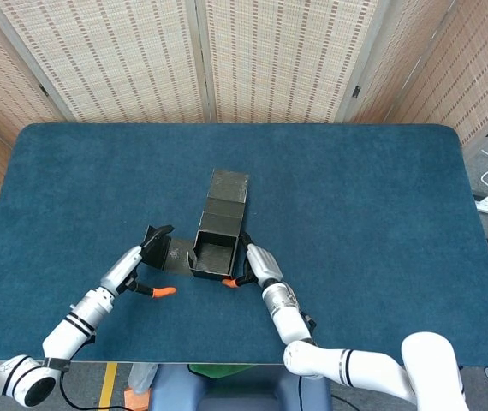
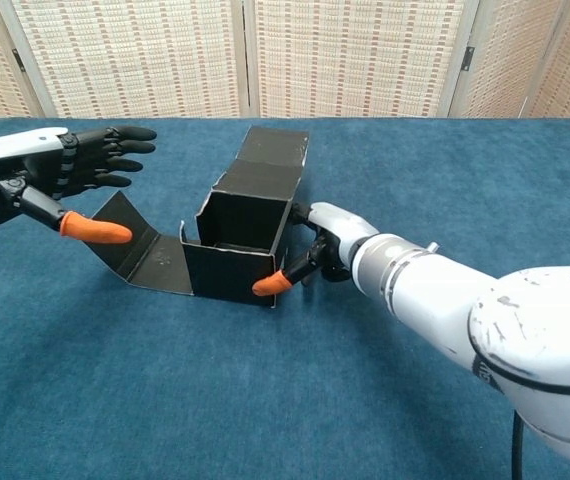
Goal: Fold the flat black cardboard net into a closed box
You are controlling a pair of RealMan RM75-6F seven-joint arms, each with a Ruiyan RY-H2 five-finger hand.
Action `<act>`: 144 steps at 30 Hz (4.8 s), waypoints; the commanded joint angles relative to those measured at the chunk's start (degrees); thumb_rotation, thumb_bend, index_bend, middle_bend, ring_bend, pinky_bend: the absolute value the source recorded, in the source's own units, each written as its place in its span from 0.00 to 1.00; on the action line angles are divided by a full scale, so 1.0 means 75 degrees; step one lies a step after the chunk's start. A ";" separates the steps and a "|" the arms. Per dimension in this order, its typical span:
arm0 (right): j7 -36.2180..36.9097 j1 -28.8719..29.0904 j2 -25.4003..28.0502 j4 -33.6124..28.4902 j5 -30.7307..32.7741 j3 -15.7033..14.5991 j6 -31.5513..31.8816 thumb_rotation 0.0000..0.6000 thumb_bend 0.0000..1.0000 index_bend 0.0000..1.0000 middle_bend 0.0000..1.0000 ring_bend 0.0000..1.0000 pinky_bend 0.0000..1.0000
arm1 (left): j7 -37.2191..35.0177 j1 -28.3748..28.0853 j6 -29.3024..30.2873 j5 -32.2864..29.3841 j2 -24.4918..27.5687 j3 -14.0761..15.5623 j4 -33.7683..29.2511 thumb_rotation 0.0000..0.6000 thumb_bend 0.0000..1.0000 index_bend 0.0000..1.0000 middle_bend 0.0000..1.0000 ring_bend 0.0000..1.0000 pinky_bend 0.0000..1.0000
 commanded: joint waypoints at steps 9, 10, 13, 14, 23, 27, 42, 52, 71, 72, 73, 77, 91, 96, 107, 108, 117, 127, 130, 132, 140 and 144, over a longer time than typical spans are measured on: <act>0.1059 0.0231 -0.1165 0.1795 -0.1144 0.0499 0.0156 1.00 0.18 0.19 0.38 0.73 1.00 | 0.0303 0.0217 0.0431 -0.0191 -0.0091 -0.0058 0.0031 1.00 0.19 0.00 0.00 0.00 0.06; 0.1177 0.0260 -0.1231 0.1938 -0.1267 0.0553 0.0172 1.00 0.23 0.27 0.45 0.75 1.00 | 0.0458 0.0287 0.0609 -0.0239 -0.0141 -0.0100 0.0041 1.00 0.19 0.01 0.00 0.01 0.11; 0.1595 0.0292 -0.1282 0.2130 -0.1458 0.0837 0.0101 1.00 0.30 0.41 0.57 0.77 1.00 | 0.1013 0.0538 0.1329 -0.0300 -0.0353 -0.0251 0.0090 1.00 0.19 0.17 0.14 0.33 0.45; 0.1736 0.0272 -0.1225 0.2057 -0.1450 0.0941 0.0007 1.00 0.32 0.44 0.59 0.77 1.00 | 0.1132 0.0593 0.1477 -0.0268 -0.0382 -0.0256 0.0095 1.00 0.20 0.28 0.25 0.47 0.59; 0.2918 -0.0378 0.0340 -0.0210 -0.0949 0.1713 -0.1324 1.00 0.35 0.49 0.63 0.77 1.00 | 0.0304 0.0195 0.1113 0.1963 0.0349 0.0983 0.0068 1.00 0.24 0.58 0.56 0.87 0.98; 0.3368 -0.0752 0.1101 -0.1239 -0.0720 0.1793 -0.1811 1.00 0.35 0.49 0.63 0.77 1.00 | -0.0097 -0.0300 0.0660 0.2654 0.0225 0.1375 0.0523 1.00 0.24 0.54 0.53 0.88 0.98; 0.4830 -0.2143 0.3002 -0.3141 -0.1699 0.1424 -0.2979 1.00 0.35 0.49 0.63 0.77 1.00 | 0.0002 -0.0380 0.0873 0.1540 -0.0420 0.0780 0.1547 1.00 0.26 0.44 0.43 0.88 0.98; 0.5117 -0.2329 0.3035 -0.3029 -0.2918 0.0865 -0.2828 1.00 0.34 0.49 0.62 0.77 1.00 | 0.1428 0.0216 0.2685 0.1703 -0.0043 0.0391 0.1132 1.00 0.34 0.44 0.43 0.88 0.98; 0.5053 -0.2032 0.2569 -0.2539 -0.3796 0.0127 -0.2057 1.00 0.34 0.49 0.61 0.77 1.00 | 0.2256 -0.0328 0.2728 0.2290 -0.0251 0.0230 0.1040 1.00 0.33 0.38 0.37 0.81 0.98; 0.4892 -0.1928 0.2437 -0.2332 -0.3834 0.0069 -0.1979 1.00 0.34 0.49 0.60 0.77 1.00 | 0.2494 -0.0449 0.2630 0.2404 -0.0466 0.0250 0.1319 1.00 0.33 0.38 0.37 0.81 0.98; 0.4822 -0.1873 0.2357 -0.2221 -0.3819 0.0045 -0.1925 1.00 0.34 0.49 0.60 0.77 1.00 | 0.2556 -0.0491 0.2607 0.2424 -0.0600 0.0256 0.1495 1.00 0.32 0.38 0.37 0.80 0.98; 0.4532 -0.1639 0.2035 -0.1723 -0.3691 -0.0030 -0.1750 1.00 0.34 0.49 0.60 0.76 1.00 | 0.2598 -0.0633 0.2705 0.2556 -0.1206 0.0286 0.2419 1.00 0.32 0.38 0.36 0.80 0.98; 0.4256 -0.1013 0.1017 0.0137 -0.3480 -0.0231 -0.1756 1.00 0.34 0.49 0.59 0.76 1.00 | 0.1621 -0.1074 0.2990 0.2835 -0.3101 0.0705 0.5746 1.00 0.32 0.37 0.33 0.76 0.96; 0.4321 -0.0891 0.0618 0.0905 -0.3660 -0.0376 -0.1786 1.00 0.35 0.49 0.59 0.76 1.00 | 0.1384 -0.1136 0.2923 0.2915 -0.3687 0.1011 0.6841 1.00 0.32 0.38 0.33 0.76 0.96; 0.4670 -0.0897 0.0172 0.1828 -0.4304 -0.0627 -0.1501 1.00 0.35 0.49 0.59 0.75 1.00 | 0.1355 -0.1228 0.3049 0.3082 -0.4210 0.1497 0.8076 1.00 0.32 0.37 0.33 0.76 0.96; 0.4700 -0.0903 0.0150 0.1872 -0.4383 -0.0666 -0.1468 1.00 0.35 0.49 0.59 0.75 1.00 | 0.1396 -0.1252 0.3053 0.3099 -0.4214 0.1538 0.8119 1.00 0.32 0.37 0.33 0.76 0.95; 0.4917 -0.0985 0.0194 0.1803 -0.4778 -0.0867 -0.1292 1.00 0.35 0.49 0.58 0.75 1.00 | 0.2230 -0.1465 0.3056 0.3330 -0.4154 0.1878 0.8349 1.00 0.32 0.42 0.36 0.75 0.95; 0.4778 -0.1074 0.0371 0.1392 -0.4896 -0.0997 -0.1150 1.00 0.35 0.49 0.58 0.75 1.00 | 0.2852 -0.1762 0.2459 0.3352 -0.3864 0.2120 0.7847 1.00 0.32 0.46 0.41 0.75 0.94; 0.4736 -0.1101 0.0408 0.1307 -0.4901 -0.1028 -0.1123 1.00 0.35 0.49 0.58 0.75 1.00 | 0.2919 -0.1797 0.2320 0.3297 -0.3796 0.2139 0.7625 1.00 0.32 0.50 0.44 0.75 0.94; 0.4727 -0.1118 0.0423 0.1254 -0.4905 -0.1042 -0.1102 1.00 0.35 0.49 0.58 0.75 1.00 | 0.2963 -0.1813 0.2276 0.3271 -0.3779 0.2147 0.7543 1.00 0.32 0.53 0.48 0.75 0.94; 0.4717 -0.1161 0.0462 0.1079 -0.4990 -0.1105 -0.1003 1.00 0.35 0.49 0.58 0.75 1.00 | 0.2975 -0.1809 0.2108 0.3189 -0.3810 0.2214 0.7439 1.00 0.32 0.65 0.61 0.76 0.94; 0.4694 -0.1183 0.0447 0.1034 -0.4988 -0.1135 -0.0976 1.00 0.35 0.49 0.58 0.75 1.00 | 0.2985 -0.1795 0.2108 0.3157 -0.3877 0.2224 0.7503 1.00 0.32 0.68 0.65 0.76 0.94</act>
